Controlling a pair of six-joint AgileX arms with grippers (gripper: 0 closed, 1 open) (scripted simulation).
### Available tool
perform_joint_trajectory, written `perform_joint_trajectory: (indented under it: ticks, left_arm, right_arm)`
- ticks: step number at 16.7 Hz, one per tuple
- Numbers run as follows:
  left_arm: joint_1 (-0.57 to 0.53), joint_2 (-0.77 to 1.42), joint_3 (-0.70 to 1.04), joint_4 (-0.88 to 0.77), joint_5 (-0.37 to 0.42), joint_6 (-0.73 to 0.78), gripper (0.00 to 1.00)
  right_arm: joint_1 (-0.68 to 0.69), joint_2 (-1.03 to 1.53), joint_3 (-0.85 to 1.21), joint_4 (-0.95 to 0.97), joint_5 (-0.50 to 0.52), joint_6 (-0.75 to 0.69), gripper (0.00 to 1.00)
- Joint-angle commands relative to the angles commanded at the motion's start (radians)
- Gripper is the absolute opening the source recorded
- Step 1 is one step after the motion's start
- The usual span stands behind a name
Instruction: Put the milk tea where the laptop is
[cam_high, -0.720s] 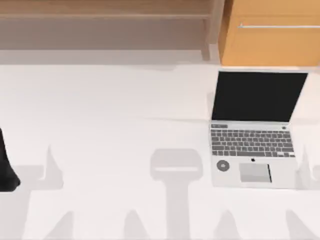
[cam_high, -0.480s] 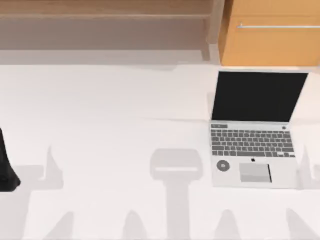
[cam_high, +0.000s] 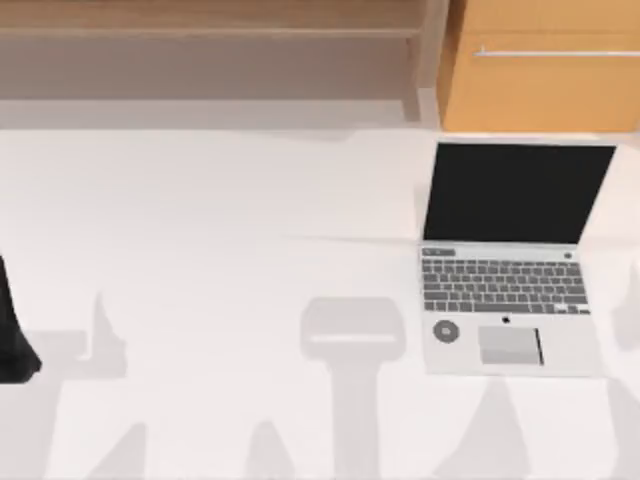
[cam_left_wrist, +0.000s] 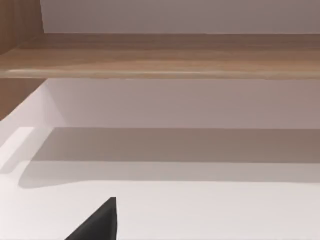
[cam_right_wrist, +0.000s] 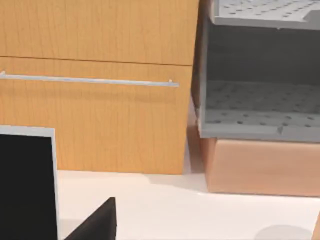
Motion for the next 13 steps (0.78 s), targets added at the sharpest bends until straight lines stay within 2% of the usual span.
perform_joint_trajectory:
  ticks: [8,13]
  left_arm:
    - [0.0,0.0,0.0,0.0,0.0,0.0,1.0]
    - [0.0,0.0,0.0,0.0,0.0,0.0,1.0]
  right_arm:
    - [-0.335,0.704,0.079,0.486,-0.314,-0.077,1.0]
    - [-0.48,0.996,0.113,0.697,-0.45,-0.111,1.0]
